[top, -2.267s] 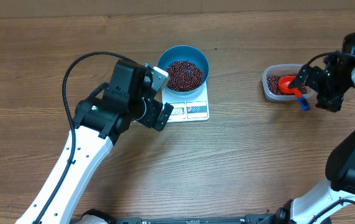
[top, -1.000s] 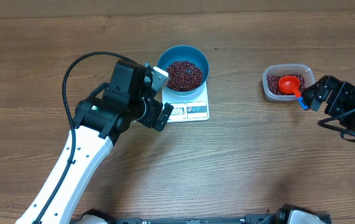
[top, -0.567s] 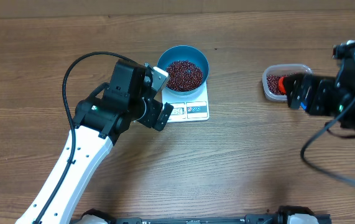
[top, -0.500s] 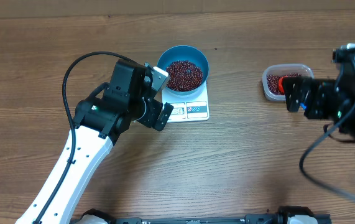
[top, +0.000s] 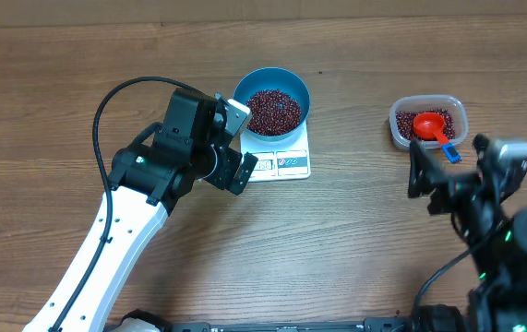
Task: Scoop item into bowl and weigh 150g on scale
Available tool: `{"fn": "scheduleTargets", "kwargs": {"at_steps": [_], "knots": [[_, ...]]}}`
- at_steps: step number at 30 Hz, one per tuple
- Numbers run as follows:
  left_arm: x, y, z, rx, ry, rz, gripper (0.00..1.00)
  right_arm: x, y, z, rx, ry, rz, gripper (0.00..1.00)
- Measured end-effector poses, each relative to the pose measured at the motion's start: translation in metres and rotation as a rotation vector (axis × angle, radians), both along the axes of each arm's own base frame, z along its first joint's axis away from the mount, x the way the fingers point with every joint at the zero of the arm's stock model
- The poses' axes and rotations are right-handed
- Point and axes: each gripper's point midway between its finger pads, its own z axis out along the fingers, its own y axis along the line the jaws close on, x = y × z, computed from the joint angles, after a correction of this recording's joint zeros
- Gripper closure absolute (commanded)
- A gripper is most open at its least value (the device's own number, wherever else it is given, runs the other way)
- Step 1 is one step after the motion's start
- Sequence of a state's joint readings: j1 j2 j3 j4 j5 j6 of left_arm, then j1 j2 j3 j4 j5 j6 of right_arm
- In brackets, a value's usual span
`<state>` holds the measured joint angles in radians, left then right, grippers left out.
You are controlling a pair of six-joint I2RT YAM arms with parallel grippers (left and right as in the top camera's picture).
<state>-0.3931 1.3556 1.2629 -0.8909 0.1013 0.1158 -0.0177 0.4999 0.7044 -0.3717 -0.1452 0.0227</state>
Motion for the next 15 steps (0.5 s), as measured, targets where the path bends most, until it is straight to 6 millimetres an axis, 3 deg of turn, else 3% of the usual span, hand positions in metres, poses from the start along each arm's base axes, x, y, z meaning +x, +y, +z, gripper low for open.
{"fn": "scheduleTargets", "kwargs": {"at_steps": [7, 15], "knots": [[0.000, 0.000, 0.000, 0.000, 0.000, 0.000, 0.00, -0.017, 0.000, -0.036, -0.004, -0.170, 0.000, 0.00], [0.000, 0.000, 0.000, 0.000, 0.000, 0.000, 0.00, -0.021, 0.000, -0.069, -0.006, -0.311, -0.004, 0.00]]}}
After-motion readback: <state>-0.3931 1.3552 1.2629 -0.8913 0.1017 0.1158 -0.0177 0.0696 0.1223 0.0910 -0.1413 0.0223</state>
